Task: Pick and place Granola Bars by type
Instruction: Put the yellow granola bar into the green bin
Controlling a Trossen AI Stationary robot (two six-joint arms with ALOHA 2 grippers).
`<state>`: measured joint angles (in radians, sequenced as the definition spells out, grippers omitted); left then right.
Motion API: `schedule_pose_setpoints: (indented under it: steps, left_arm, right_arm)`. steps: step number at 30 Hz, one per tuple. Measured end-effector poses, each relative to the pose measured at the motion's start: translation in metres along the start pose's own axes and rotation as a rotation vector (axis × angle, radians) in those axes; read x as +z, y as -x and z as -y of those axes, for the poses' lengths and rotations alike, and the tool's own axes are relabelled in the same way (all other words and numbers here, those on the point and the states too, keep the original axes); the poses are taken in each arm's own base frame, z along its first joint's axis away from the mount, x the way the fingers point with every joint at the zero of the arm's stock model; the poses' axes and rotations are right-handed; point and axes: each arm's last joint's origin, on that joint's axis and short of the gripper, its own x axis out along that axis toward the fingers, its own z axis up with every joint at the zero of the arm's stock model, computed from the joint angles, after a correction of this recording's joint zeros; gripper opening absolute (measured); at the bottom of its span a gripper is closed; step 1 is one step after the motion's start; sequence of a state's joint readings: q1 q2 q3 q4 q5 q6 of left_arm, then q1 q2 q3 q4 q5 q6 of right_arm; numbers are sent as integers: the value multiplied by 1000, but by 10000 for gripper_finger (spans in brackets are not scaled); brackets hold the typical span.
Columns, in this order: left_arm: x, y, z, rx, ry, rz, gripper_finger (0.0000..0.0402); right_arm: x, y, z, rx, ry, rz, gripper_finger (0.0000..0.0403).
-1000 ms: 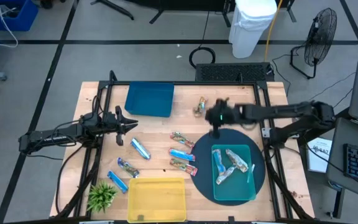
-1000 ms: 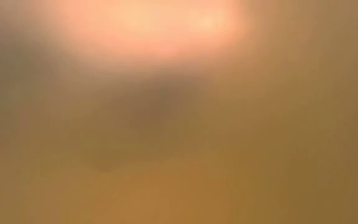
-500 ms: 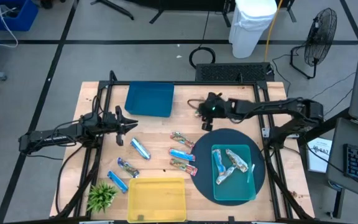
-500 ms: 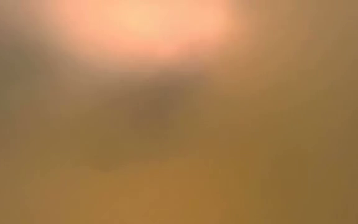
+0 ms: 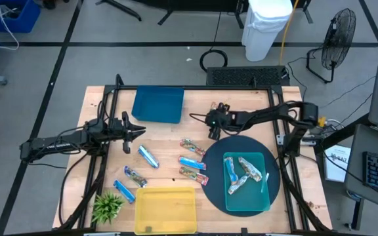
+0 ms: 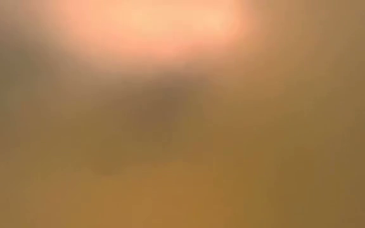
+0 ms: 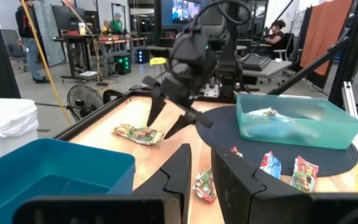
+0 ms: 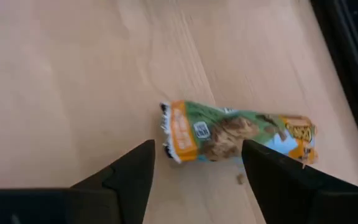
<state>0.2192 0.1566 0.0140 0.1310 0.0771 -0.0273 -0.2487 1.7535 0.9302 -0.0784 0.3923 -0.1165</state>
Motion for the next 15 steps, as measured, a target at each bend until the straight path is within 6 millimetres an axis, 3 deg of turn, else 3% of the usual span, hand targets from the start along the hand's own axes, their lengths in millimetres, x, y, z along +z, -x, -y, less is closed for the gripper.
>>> schedule_pose_setpoints:
  steps: [9,15]
  left_arm:
    - [0,0,0,0,0,0,70]
    - [0,0,0,0,0,0,70]
  right_arm:
    - [-7,-13,12,-23,-81,-45,222]
    - [-6,-13,12,-21,-86,-39,185]
